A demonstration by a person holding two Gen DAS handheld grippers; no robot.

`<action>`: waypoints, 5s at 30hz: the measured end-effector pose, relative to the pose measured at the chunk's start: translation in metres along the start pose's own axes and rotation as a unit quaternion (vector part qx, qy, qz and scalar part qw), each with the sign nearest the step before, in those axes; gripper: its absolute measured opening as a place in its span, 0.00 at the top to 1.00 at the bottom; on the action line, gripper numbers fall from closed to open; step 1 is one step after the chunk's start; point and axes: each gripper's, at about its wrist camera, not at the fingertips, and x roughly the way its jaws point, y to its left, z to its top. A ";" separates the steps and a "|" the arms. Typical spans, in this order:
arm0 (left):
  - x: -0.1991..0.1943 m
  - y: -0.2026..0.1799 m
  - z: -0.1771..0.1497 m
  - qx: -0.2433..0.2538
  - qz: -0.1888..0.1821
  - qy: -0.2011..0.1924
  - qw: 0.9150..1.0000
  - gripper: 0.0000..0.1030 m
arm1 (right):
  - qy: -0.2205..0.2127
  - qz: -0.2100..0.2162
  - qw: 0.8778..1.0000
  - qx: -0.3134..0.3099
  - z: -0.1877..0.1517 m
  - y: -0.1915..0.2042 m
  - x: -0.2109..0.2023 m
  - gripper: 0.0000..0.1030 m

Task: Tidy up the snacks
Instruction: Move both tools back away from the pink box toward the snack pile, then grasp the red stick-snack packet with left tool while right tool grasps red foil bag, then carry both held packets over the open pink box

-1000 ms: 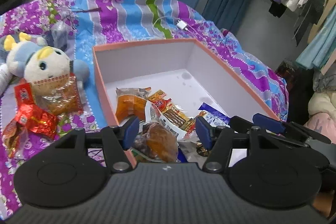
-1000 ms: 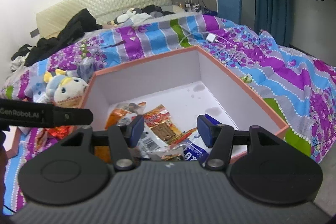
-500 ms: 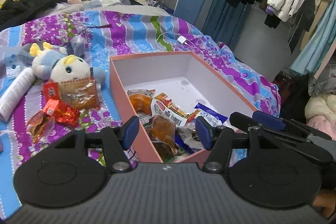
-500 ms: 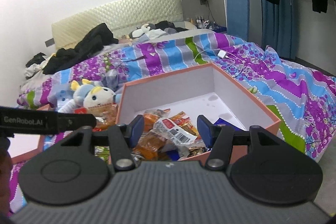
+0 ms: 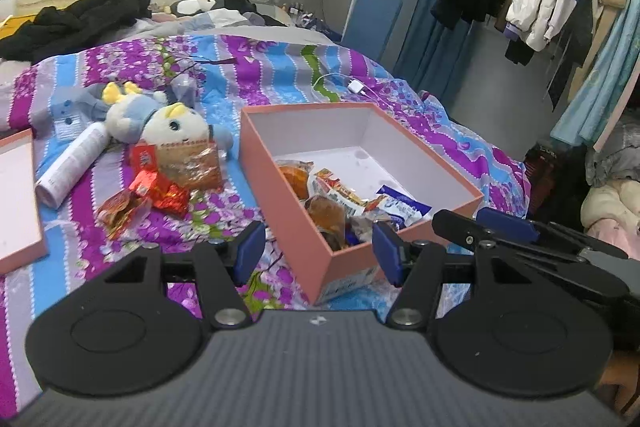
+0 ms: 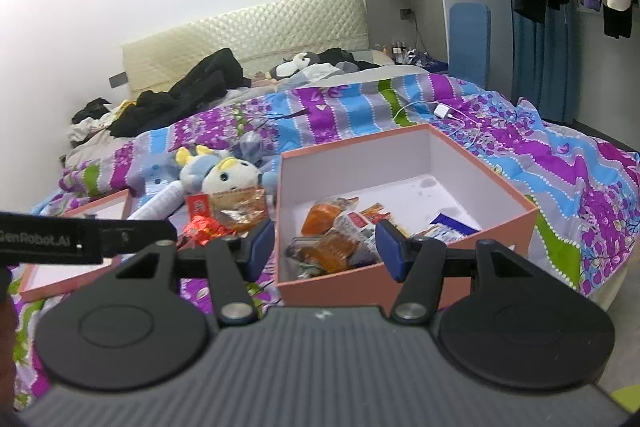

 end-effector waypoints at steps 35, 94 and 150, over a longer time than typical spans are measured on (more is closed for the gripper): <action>-0.050 0.105 -0.090 -0.097 0.078 0.024 0.992 0.35 | 0.035 0.068 0.993 -0.089 -0.069 0.086 -0.014 0.44; 0.283 0.319 -0.001 -0.006 0.117 0.118 0.986 0.41 | 0.100 0.122 0.962 -0.225 -0.068 0.160 0.344 0.39; -0.036 0.133 -0.034 -0.104 0.110 -0.031 0.988 0.87 | 0.022 0.074 0.995 -0.061 -0.022 0.102 0.041 0.39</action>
